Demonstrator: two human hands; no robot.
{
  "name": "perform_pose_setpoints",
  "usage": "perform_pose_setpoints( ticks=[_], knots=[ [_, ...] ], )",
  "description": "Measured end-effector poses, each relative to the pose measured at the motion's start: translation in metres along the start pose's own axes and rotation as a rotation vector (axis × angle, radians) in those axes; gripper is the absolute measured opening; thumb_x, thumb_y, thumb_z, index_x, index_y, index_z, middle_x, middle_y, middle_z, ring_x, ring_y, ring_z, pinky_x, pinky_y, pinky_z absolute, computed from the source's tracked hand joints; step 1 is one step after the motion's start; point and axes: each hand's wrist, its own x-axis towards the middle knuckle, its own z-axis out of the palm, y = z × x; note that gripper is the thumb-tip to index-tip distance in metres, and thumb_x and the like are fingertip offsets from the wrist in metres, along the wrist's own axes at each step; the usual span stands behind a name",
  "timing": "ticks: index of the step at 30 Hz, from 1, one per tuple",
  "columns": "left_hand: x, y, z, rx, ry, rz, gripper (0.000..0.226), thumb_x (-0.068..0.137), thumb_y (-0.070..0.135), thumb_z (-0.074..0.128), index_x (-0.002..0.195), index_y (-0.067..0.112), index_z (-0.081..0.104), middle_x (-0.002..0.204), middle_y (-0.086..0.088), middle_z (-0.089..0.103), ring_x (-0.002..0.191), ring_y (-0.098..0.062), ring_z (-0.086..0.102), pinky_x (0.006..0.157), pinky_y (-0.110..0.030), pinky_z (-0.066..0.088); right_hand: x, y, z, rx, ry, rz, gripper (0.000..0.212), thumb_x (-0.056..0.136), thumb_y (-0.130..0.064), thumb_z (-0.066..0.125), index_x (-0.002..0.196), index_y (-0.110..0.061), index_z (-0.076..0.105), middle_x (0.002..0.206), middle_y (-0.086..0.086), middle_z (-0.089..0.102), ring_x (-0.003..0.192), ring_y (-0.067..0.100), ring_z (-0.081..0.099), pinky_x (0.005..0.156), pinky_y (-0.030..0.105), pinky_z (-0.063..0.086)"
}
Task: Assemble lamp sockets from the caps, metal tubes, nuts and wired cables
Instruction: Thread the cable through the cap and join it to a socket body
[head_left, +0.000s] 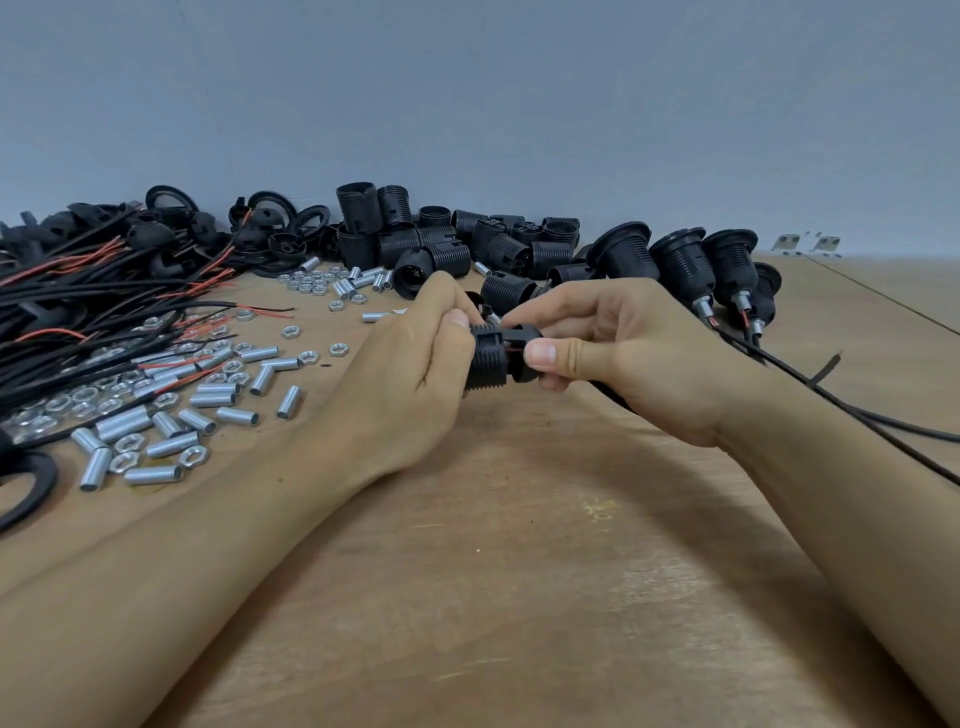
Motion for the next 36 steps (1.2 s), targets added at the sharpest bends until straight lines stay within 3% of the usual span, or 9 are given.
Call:
perform_pose_setpoints(
  ticks=[7, 11, 17, 20, 23, 26, 29, 32, 36],
  knots=[
    [0.002, 0.003, 0.0, 0.074, 0.082, -0.047, 0.027, 0.094, 0.028, 0.028, 0.083, 0.018, 0.051, 0.058, 0.001, 0.054, 0.056, -0.018, 0.049, 0.054, -0.043, 0.041, -0.001, -0.002, 0.009, 0.036, 0.006, -0.033, 0.022, 0.084, -0.002, 0.07, 0.105, -0.012, 0.071, 0.075, -0.002, 0.074, 0.066, 0.007, 0.065, 0.067, 0.017, 0.052],
    [0.002, 0.004, 0.001, 0.047, 0.115, -0.02, 0.027, 0.094, 0.026, 0.029, 0.084, 0.015, 0.051, 0.063, 0.018, 0.056, 0.056, -0.015, 0.049, 0.052, -0.037, 0.039, -0.002, -0.003, 0.011, 0.058, 0.024, -0.032, 0.026, 0.085, -0.003, 0.069, 0.11, -0.01, 0.068, 0.081, 0.006, 0.075, 0.064, 0.008, 0.065, 0.067, 0.018, 0.052],
    [0.001, 0.004, 0.005, 0.0, 0.165, -0.038, 0.029, 0.097, 0.029, 0.027, 0.083, 0.019, 0.05, 0.061, 0.007, 0.047, 0.057, -0.014, 0.045, 0.056, -0.04, 0.038, -0.007, -0.006, 0.02, -0.027, 0.0, -0.098, 0.024, 0.085, -0.002, 0.069, 0.099, -0.022, 0.069, 0.082, -0.003, 0.077, 0.063, 0.003, 0.066, 0.066, 0.015, 0.053],
    [-0.001, 0.004, 0.005, 0.029, 0.179, 0.011, 0.043, 0.101, 0.042, 0.02, 0.084, 0.018, 0.051, 0.066, -0.001, 0.053, 0.062, -0.017, 0.049, 0.057, -0.033, 0.039, -0.01, -0.007, 0.019, -0.032, 0.024, -0.14, 0.029, 0.085, -0.002, 0.069, 0.097, -0.028, 0.07, 0.078, -0.009, 0.076, 0.061, 0.001, 0.065, 0.064, 0.014, 0.052],
    [-0.002, 0.003, 0.006, -0.029, 0.175, 0.027, 0.053, 0.101, 0.051, 0.016, 0.089, 0.017, 0.056, 0.063, 0.002, 0.055, 0.059, -0.013, 0.052, 0.054, -0.026, 0.037, -0.012, -0.008, 0.019, -0.077, 0.009, -0.164, 0.032, 0.086, -0.003, 0.069, 0.103, -0.03, 0.07, 0.085, -0.01, 0.077, 0.06, -0.002, 0.062, 0.065, 0.014, 0.052],
    [-0.006, 0.002, 0.007, -0.03, 0.162, 0.046, 0.061, 0.099, 0.055, 0.014, 0.105, 0.016, 0.059, 0.074, 0.005, 0.063, 0.071, -0.009, 0.058, 0.064, -0.025, 0.043, -0.013, -0.008, 0.02, -0.135, -0.037, -0.178, 0.033, 0.088, -0.004, 0.068, 0.105, -0.032, 0.071, 0.081, -0.01, 0.075, 0.062, -0.004, 0.06, 0.066, 0.015, 0.054],
    [-0.005, 0.0, 0.009, -0.017, 0.14, 0.016, 0.065, 0.097, 0.058, 0.012, 0.112, 0.014, 0.057, 0.075, 0.008, 0.062, 0.078, 0.0, 0.058, 0.065, -0.009, 0.039, -0.011, -0.001, 0.022, -0.179, -0.039, -0.151, 0.03, 0.091, -0.007, 0.066, 0.108, -0.032, 0.071, 0.077, -0.009, 0.073, 0.061, -0.004, 0.059, 0.064, 0.019, 0.055],
    [0.003, -0.006, 0.007, 0.089, 0.076, -0.077, 0.075, 0.09, 0.068, 0.009, 0.104, 0.013, 0.058, 0.066, 0.006, 0.054, 0.076, 0.0, 0.054, 0.065, -0.01, 0.038, -0.005, 0.005, 0.027, -0.196, -0.063, -0.086, 0.027, 0.094, -0.012, 0.064, 0.114, -0.028, 0.07, 0.086, -0.001, 0.074, 0.069, 0.003, 0.064, 0.077, 0.031, 0.059],
    [0.007, -0.011, 0.003, 0.129, 0.131, -0.103, 0.079, 0.089, 0.072, 0.01, 0.09, 0.013, 0.064, 0.071, 0.001, 0.062, 0.072, -0.011, 0.054, 0.071, -0.027, 0.04, 0.002, 0.011, 0.031, -0.246, -0.021, -0.094, 0.036, 0.083, -0.016, 0.077, 0.118, -0.021, 0.068, 0.107, -0.005, 0.074, 0.102, 0.006, 0.067, 0.098, 0.031, 0.051]
  ],
)
